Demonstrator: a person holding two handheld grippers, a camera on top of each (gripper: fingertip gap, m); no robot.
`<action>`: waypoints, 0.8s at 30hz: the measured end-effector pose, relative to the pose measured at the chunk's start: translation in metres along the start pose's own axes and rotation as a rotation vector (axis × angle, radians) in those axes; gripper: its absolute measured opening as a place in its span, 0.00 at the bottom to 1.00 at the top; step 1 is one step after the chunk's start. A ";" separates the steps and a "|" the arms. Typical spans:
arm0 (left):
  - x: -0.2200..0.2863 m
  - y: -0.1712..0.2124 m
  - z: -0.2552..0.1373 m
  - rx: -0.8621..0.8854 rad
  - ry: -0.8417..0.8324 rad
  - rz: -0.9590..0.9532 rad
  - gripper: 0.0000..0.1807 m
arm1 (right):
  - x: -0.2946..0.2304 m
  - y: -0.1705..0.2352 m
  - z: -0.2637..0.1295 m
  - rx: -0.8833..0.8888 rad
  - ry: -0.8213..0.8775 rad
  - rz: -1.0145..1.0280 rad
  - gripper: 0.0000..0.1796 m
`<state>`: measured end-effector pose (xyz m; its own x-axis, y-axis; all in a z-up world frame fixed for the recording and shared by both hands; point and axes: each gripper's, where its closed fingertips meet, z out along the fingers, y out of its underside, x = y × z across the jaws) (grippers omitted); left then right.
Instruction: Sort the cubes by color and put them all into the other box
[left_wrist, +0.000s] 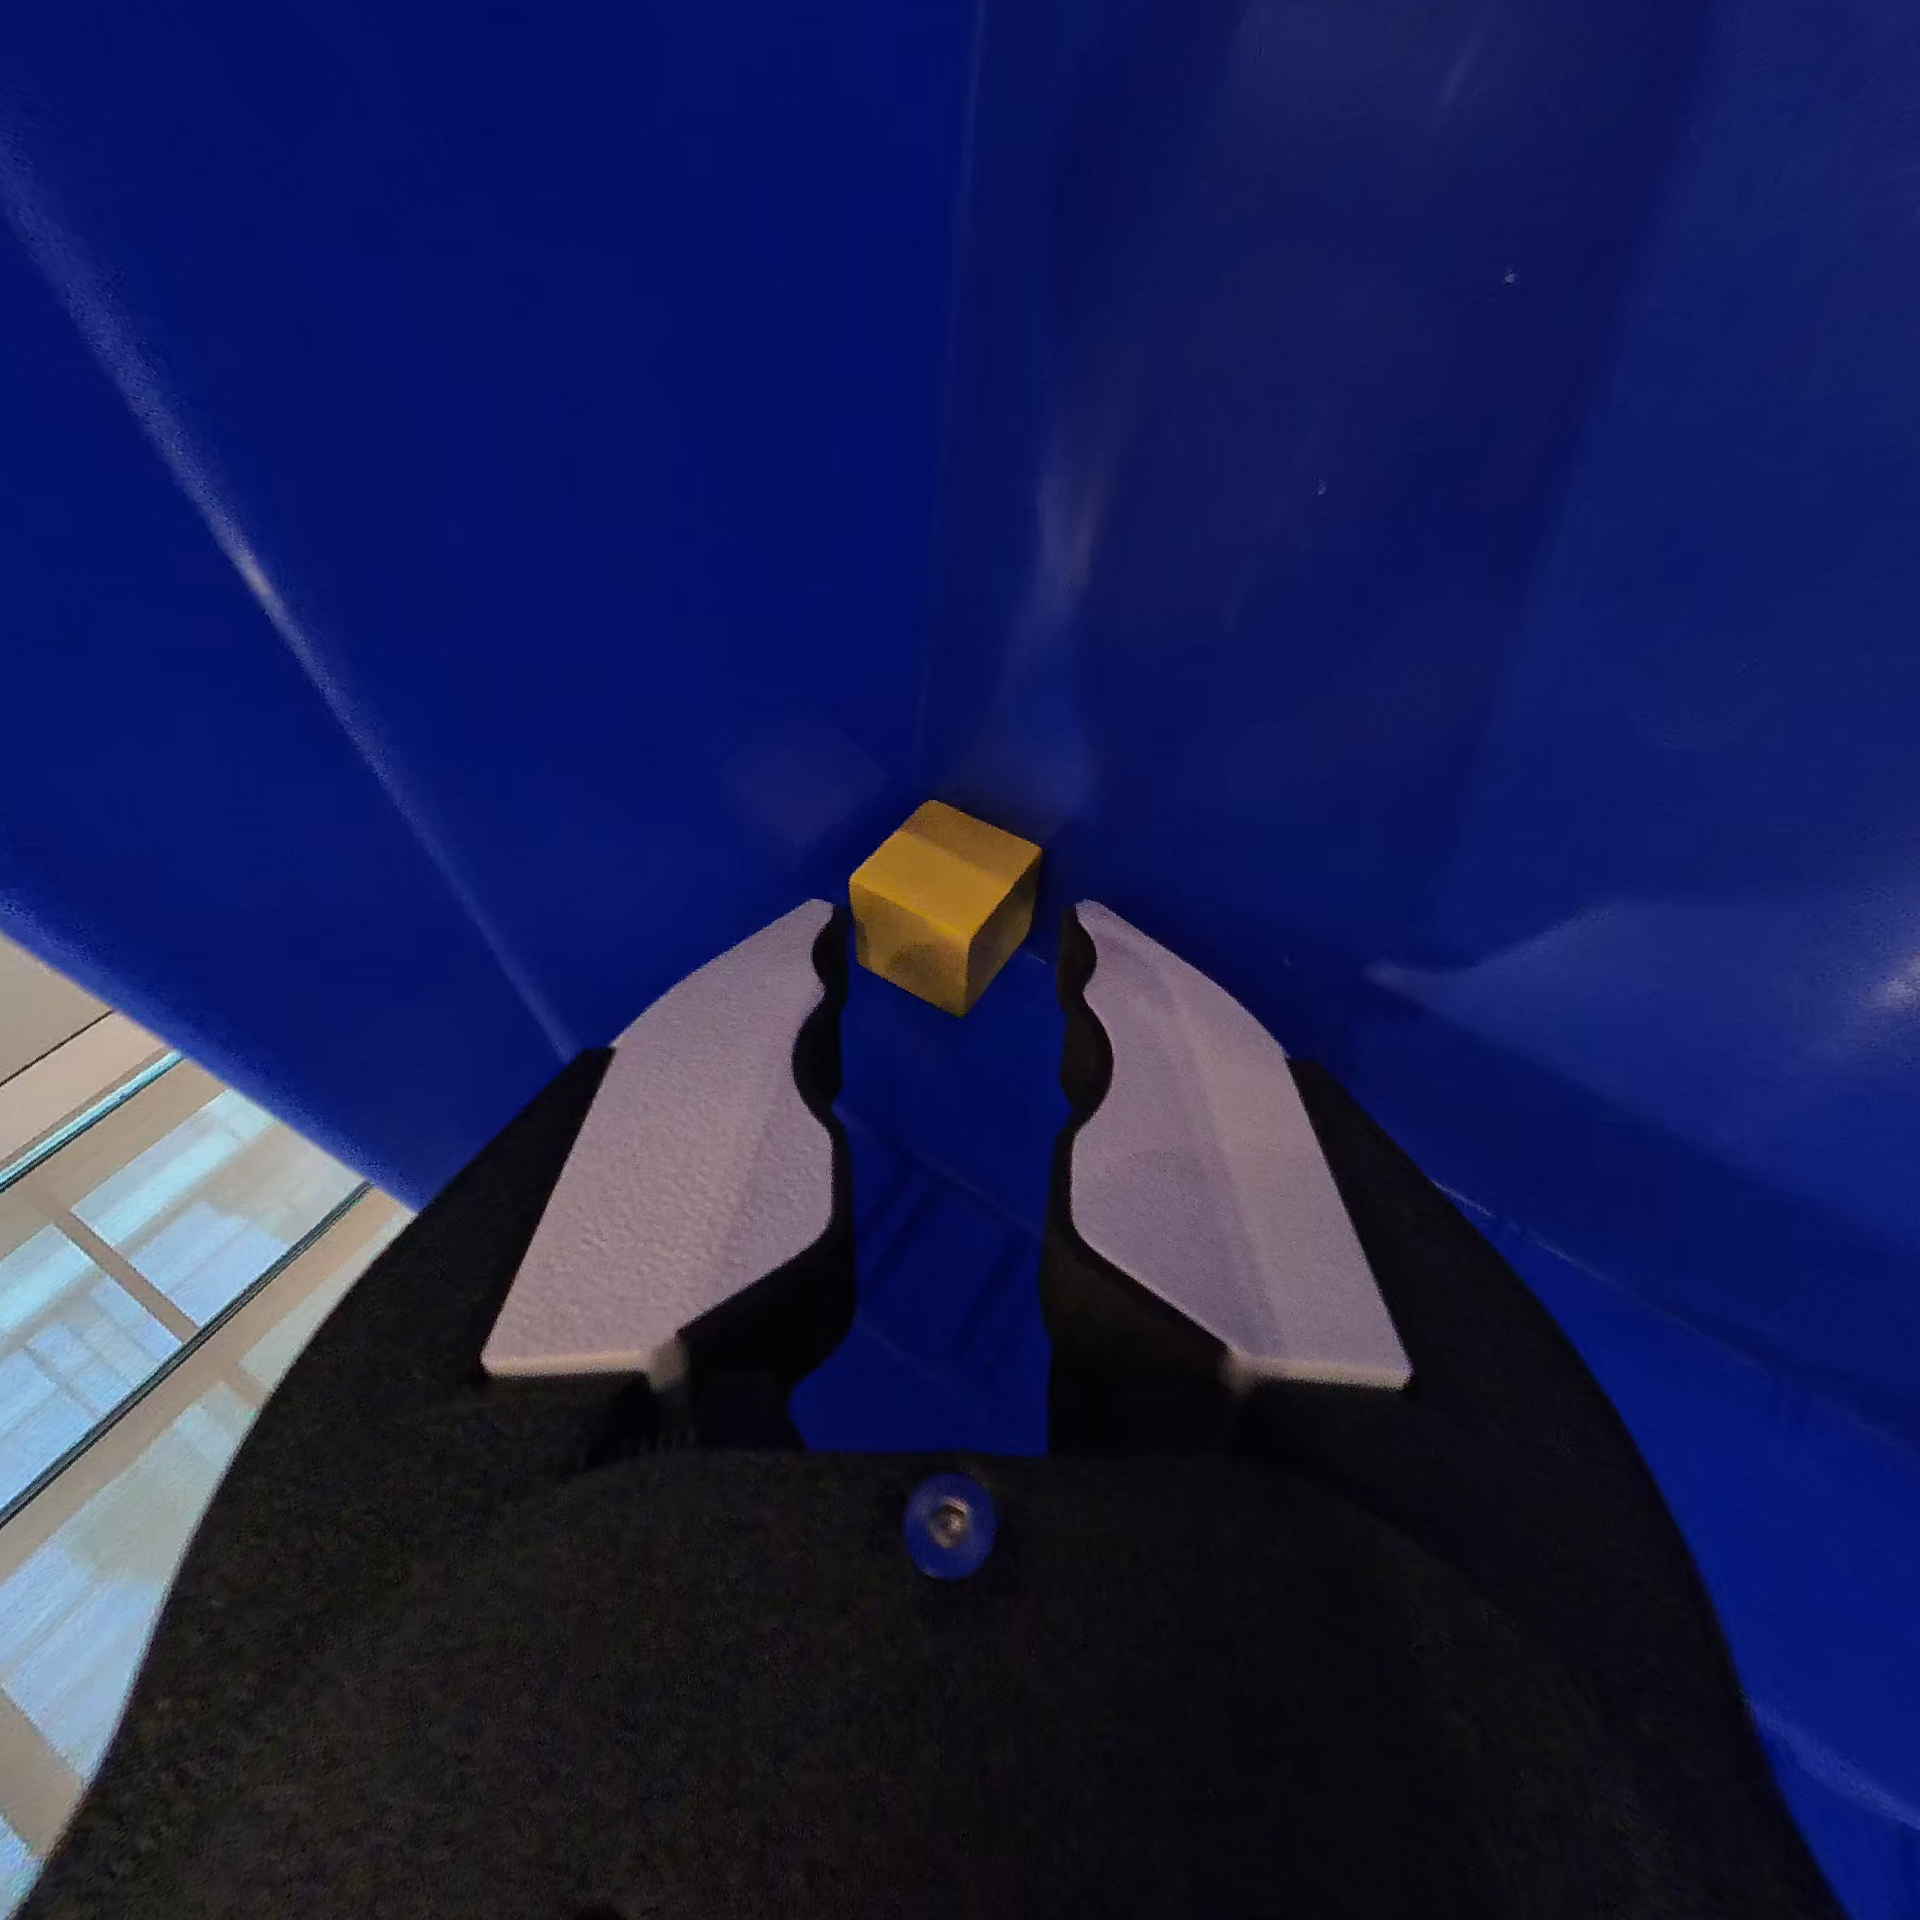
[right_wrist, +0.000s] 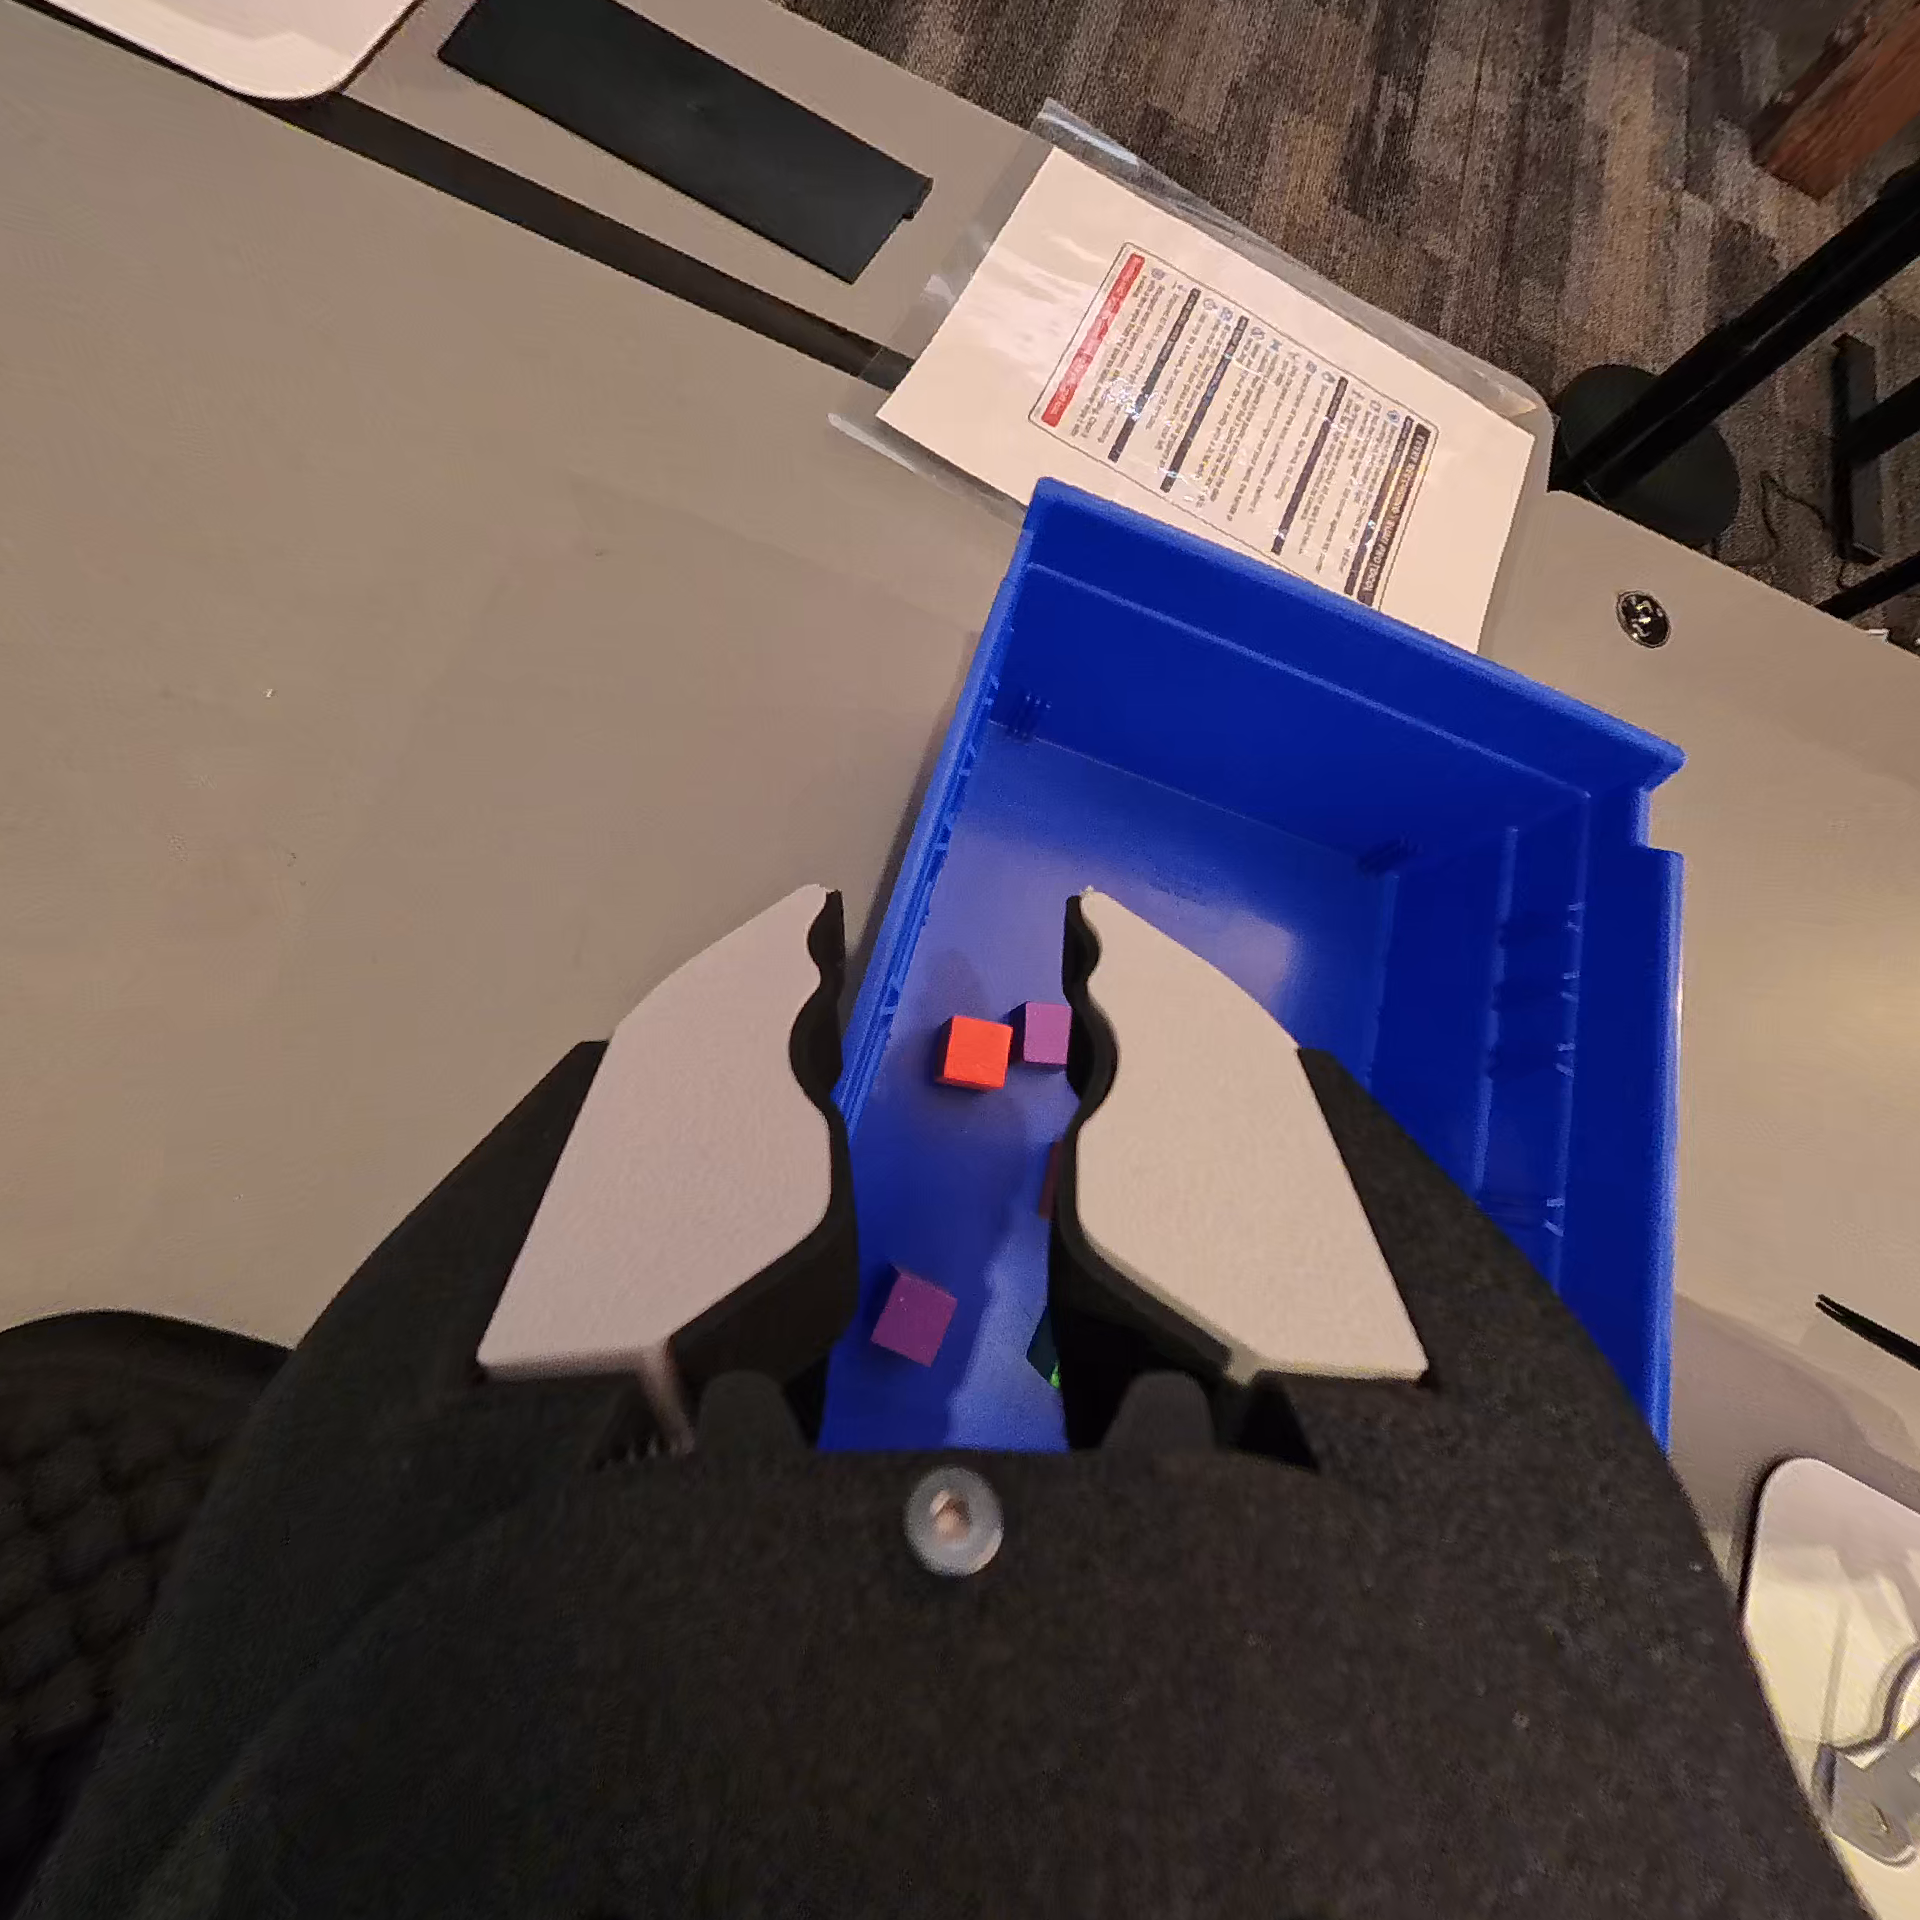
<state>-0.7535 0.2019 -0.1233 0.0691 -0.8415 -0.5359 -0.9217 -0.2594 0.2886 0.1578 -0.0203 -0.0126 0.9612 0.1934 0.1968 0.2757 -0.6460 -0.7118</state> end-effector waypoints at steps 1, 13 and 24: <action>0.000 0.000 0.001 -0.009 0.001 0.000 0.22 | 0.000 0.000 0.000 0.000 -0.002 0.002 0.22; 0.013 0.004 -0.006 -0.050 0.013 -0.022 0.21 | -0.001 0.004 0.001 0.009 -0.033 0.018 0.22; 0.037 0.013 -0.025 -0.033 0.057 0.022 0.22 | -0.008 0.003 0.008 -0.013 -0.062 0.003 0.22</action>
<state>-0.7536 0.1560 -0.1196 0.0712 -0.8725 -0.4833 -0.9101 -0.2552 0.3266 0.1507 -0.0182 -0.0220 0.9596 0.2366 0.1521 0.2733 -0.6563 -0.7033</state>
